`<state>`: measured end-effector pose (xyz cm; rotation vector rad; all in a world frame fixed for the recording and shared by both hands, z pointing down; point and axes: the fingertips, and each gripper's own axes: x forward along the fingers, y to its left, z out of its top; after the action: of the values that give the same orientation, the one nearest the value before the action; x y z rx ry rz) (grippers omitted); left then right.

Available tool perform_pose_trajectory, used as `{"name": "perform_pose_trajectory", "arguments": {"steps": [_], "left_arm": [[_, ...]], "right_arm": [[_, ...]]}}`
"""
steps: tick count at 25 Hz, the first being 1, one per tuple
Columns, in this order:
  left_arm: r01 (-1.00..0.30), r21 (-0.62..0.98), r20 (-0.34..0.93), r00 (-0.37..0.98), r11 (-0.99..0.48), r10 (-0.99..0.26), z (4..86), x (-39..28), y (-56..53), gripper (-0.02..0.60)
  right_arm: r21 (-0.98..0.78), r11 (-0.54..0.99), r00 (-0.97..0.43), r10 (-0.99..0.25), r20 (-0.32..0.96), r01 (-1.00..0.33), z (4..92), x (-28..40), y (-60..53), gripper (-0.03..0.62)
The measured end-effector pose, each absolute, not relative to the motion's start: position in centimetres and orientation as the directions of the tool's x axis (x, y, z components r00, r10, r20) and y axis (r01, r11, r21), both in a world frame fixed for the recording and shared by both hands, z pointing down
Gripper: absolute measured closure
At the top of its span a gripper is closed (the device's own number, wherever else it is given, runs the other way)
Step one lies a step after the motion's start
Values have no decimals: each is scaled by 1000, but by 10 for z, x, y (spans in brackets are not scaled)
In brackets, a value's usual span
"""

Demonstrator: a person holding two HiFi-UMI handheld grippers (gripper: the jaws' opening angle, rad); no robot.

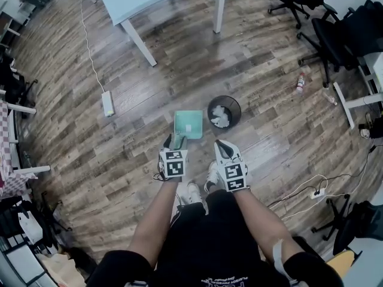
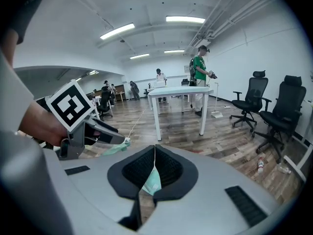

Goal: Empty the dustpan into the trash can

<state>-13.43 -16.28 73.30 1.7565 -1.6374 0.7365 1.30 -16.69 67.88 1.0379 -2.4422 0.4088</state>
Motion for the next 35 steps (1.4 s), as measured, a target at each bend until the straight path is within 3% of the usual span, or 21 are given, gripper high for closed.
{"name": "perform_pose_trajectory", "arguments": {"steps": [12, 17, 23, 35], "left_arm": [[-995, 81, 633, 97, -58, -768, 637, -153, -144, 373], [-996, 74, 569, 81, -46, -818, 604, -156, -126, 490], [-996, 76, 508, 83, -52, -858, 571, -151, -104, 556], [-978, 150, 357, 192, -147, -914, 516, -142, -54, 560]], "right_arm": [[-59, 669, -625, -655, 424, -741, 629, -4, -144, 569], [-58, 665, -634, -678, 372, -745, 602, -14, -127, 568], [-41, 659, -630, -697, 342, -751, 582, -11, -108, 569], [-2, 653, -639, -739, 213, -757, 519, -24, -62, 569]]}}
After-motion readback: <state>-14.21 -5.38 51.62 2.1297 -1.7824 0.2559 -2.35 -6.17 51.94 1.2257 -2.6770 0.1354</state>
